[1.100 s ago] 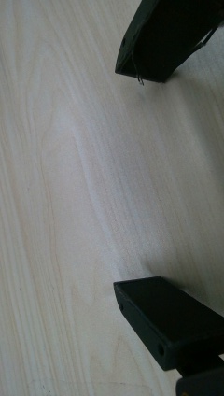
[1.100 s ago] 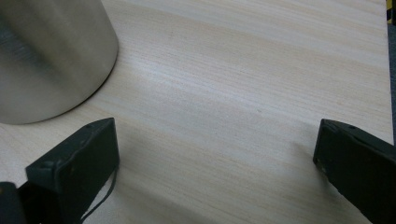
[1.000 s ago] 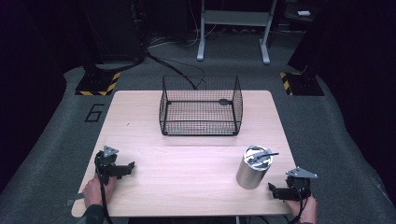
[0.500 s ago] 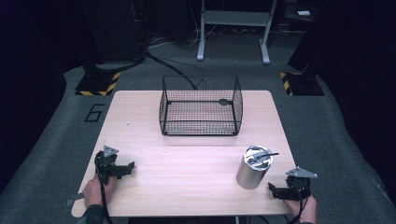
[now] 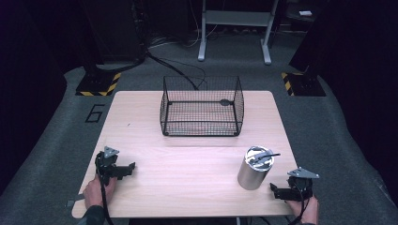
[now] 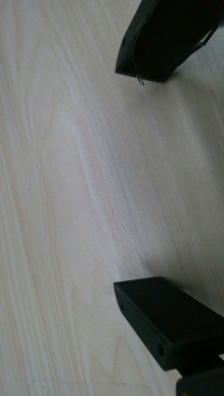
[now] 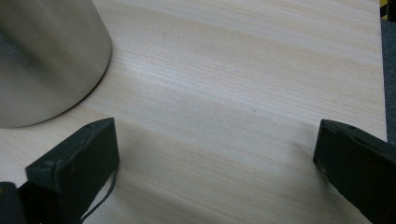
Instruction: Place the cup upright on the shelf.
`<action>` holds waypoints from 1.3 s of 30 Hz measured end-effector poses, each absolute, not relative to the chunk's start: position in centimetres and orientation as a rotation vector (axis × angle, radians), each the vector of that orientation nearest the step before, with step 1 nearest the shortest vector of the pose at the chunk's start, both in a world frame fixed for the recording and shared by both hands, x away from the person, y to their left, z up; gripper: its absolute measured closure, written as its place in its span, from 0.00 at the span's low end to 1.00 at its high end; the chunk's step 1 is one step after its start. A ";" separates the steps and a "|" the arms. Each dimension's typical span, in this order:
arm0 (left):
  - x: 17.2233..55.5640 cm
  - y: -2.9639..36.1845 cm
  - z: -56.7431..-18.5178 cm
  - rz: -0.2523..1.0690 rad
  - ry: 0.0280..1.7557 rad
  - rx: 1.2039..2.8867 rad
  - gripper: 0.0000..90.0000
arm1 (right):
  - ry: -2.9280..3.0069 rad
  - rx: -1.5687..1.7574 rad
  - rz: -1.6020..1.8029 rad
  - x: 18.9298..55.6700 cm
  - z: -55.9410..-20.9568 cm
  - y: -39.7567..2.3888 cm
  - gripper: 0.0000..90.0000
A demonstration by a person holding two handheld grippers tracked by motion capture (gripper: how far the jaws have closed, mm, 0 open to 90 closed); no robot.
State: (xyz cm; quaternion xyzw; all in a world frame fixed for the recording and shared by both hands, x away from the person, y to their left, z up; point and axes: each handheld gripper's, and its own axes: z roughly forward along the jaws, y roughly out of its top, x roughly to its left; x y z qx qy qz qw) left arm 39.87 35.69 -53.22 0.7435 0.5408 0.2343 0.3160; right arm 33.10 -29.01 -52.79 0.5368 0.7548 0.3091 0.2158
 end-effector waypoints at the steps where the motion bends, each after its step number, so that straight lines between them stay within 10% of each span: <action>1: 39.9 35.7 -53.2 0.617 1.422 1.959 0.00 | 2.093 1.484 0.856 33.1 -52.8 -29.0 0.00; 39: 39.9 35.7 -53.2 0.616 1.423 1.958 0.00 | 2.134 1.375 0.934 30.5 -47.7 -28.1 0.00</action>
